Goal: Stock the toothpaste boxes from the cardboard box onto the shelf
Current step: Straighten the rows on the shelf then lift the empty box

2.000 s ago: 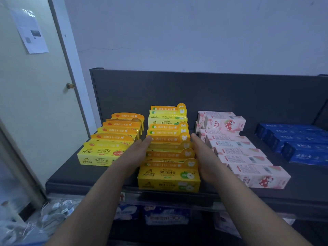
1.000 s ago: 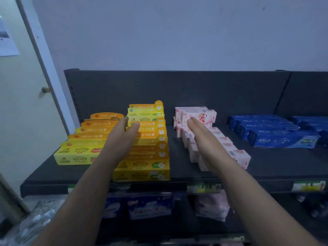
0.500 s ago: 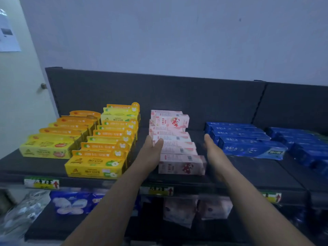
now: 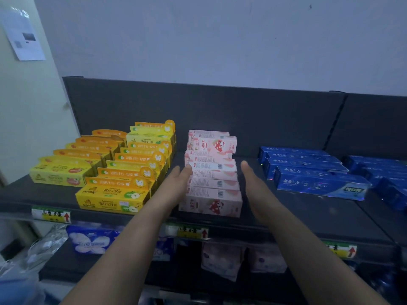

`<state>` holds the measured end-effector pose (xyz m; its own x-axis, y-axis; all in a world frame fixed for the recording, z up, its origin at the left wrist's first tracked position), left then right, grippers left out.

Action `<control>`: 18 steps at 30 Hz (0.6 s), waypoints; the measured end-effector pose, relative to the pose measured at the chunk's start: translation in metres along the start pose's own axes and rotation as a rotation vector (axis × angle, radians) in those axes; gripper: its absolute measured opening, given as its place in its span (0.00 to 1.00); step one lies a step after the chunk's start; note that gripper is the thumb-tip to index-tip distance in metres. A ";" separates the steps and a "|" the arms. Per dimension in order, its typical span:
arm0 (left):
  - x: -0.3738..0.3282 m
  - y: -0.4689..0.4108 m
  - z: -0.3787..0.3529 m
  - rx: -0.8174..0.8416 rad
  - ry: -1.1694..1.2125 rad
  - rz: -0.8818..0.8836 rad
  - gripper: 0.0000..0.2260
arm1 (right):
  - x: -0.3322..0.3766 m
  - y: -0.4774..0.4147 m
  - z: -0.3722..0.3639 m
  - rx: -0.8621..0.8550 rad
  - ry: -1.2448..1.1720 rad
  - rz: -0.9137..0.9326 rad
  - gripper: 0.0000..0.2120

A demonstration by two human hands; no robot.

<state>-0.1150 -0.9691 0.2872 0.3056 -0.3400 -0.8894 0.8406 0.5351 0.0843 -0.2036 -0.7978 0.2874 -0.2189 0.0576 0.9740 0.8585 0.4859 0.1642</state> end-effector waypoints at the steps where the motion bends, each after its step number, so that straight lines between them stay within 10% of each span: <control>1: -0.002 -0.005 0.001 0.004 0.003 0.001 0.37 | 0.003 -0.004 -0.001 -0.012 0.021 0.011 0.25; 10: -0.009 -0.031 0.000 0.115 0.047 0.022 0.20 | 0.000 -0.031 -0.018 0.000 -0.109 -0.088 0.24; 18: -0.007 -0.056 0.007 0.095 -0.062 0.022 0.30 | 0.004 -0.055 -0.009 -0.011 -0.118 -0.049 0.28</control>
<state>-0.1613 -1.0025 0.2917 0.3492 -0.3773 -0.8577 0.8710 0.4682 0.1487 -0.2471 -0.8319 0.2835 -0.3137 0.1365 0.9397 0.8502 0.4810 0.2139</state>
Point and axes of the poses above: each hand's wrist, its own y-axis away from the middle knuckle, its own z-axis out of the back of the hand, x = y × z, the point moved 1 cm from there along -y, towards the middle knuckle, and after that the axes turned 13 degrees about -y, right-handed, at the moved point
